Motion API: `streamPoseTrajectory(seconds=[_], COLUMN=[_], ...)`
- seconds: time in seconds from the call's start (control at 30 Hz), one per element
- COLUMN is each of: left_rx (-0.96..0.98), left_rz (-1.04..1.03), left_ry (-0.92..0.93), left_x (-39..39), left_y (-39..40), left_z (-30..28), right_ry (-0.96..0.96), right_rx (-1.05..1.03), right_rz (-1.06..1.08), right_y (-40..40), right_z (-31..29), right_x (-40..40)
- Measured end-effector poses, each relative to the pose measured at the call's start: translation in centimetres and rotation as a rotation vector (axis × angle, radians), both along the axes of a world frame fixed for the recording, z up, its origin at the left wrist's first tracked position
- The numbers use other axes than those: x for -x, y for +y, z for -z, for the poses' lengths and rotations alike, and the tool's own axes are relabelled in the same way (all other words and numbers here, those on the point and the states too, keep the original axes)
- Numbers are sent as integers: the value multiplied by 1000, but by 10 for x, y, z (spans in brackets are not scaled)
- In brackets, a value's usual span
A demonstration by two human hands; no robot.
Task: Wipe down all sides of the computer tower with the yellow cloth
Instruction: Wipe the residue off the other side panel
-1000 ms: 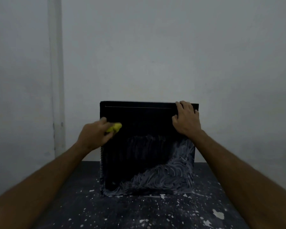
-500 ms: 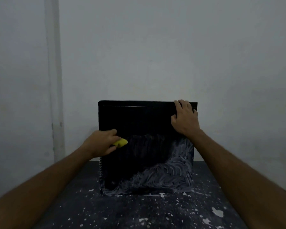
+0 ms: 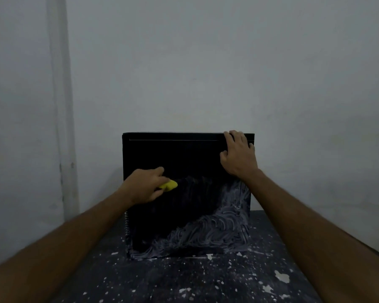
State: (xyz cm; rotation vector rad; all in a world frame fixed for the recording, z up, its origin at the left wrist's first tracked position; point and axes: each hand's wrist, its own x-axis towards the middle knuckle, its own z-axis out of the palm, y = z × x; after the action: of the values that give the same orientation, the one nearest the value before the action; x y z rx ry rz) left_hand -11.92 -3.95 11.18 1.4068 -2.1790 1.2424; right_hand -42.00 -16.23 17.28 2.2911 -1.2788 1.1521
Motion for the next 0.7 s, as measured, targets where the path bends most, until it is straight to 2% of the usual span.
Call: streamPoseTrajectory(seconds=[0.03,0.13,0.17,0.27,0.3,0.4,0.43,0.53,0.57,0.63,0.7], left_rx=[2,121,135,76,60,122,116,51,65,143,140], left_rz=[-21,-43,-30,27,19,-5,-5,4,-4,6,-5], left_ry=[-2,283,299,43,26,281,302,58,98,312,412], left_x=[2,6,8,12,14,16,20,25,26,26,34], left_y=[0,1,0,-7,-6,-6,-7,-17,-16,-17,-19], left_z=[-4,-8,-7,-3,-7,-10,-8,0,-3,-4,1], right_ry=[4,11,15,23,23,22,24,28,32,37,21], right_rx=[0,-5,-4,-7,-11,-11,-7,1,-7,-11,90], right_rz=[2,-4,-3,2,3,6,10,11,14,13,5], right_y=[0,0,-1,-2,-2,-2,-2,-3,-3,-3,1], right_z=[0,0,0,1,1,-1,-1,1,2,5,11], right_x=[1,2,2,3,3,2,2,2,1,1,0])
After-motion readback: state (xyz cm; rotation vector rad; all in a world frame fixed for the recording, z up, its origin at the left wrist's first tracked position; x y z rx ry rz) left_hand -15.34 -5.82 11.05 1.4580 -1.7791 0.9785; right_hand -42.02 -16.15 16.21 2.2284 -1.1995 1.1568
